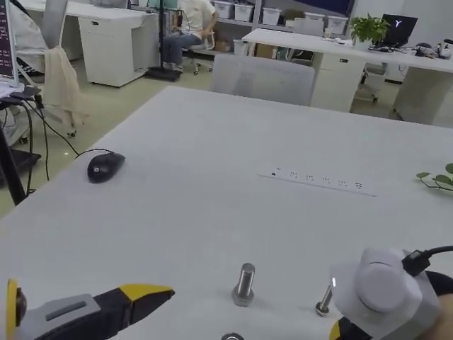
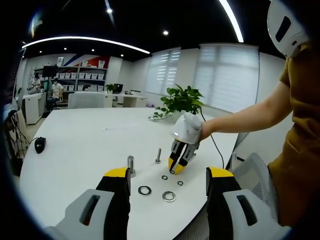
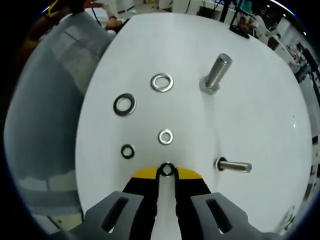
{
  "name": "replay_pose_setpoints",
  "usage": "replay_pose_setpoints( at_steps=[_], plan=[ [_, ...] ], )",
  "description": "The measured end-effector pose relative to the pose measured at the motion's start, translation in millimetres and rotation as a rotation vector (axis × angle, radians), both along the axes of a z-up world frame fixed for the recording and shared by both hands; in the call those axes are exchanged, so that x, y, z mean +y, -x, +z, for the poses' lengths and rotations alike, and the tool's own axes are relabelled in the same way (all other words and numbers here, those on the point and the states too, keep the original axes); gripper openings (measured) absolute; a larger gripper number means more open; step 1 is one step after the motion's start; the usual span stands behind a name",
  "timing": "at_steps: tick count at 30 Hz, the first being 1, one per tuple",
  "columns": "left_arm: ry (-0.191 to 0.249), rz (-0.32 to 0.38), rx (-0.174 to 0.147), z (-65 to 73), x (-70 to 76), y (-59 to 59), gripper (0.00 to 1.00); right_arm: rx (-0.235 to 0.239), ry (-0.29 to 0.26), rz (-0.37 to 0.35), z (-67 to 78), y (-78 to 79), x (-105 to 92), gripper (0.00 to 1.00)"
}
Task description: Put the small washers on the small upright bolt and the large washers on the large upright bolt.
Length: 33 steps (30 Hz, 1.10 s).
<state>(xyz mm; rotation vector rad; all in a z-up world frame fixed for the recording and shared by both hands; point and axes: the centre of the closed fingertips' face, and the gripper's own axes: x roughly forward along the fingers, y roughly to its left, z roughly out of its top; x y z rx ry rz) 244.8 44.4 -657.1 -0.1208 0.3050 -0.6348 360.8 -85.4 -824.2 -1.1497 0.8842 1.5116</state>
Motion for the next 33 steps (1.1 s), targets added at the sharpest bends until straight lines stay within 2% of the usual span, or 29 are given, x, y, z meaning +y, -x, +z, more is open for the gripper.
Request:
replay_pose_setpoints(
  at_steps=[6, 11, 17, 20, 22, 25, 29, 33],
  plan=[
    [-0.005, 0.005, 0.000, 1.6, 0.9, 0.5, 0.60, 0.004, -0.002, 0.004, 2.7, -0.2, 0.3, 0.12],
    [-0.010, 0.008, 0.000, 2.5, 1.4, 0.7, 0.60, 0.005, -0.033, -0.011, 23.5, -1.9, -1.8, 0.12],
    [-0.010, 0.005, -0.002, 3.0, -1.8, -2.2, 0.60, -0.054, -0.041, -0.010, 50.2, -20.5, -7.7, 0.12],
    [-0.009, 0.006, -0.005, 4.0, -1.9, -3.4, 0.60, -0.059, -0.048, -0.014, 59.1, -25.1, -6.0, 0.12],
    [-0.010, 0.008, -0.006, 4.2, -1.9, -4.2, 0.60, -0.086, -0.051, -0.007, 64.4, -32.2, -4.5, 0.12],
    [-0.011, 0.006, -0.003, 3.7, -2.6, -4.4, 0.60, -0.101, -0.061, -0.011, 72.7, -42.3, -0.4, 0.12],
    [-0.011, 0.005, -0.002, 3.1, -3.0, -4.3, 0.60, -0.120, -0.065, -0.011, 79.5, -54.6, 5.9, 0.12],
    [-0.011, 0.010, -0.002, 3.1, -1.5, -5.1, 0.60, -0.129, -0.059, -0.002, 80.7, -60.4, 11.1, 0.12]
  ],
)
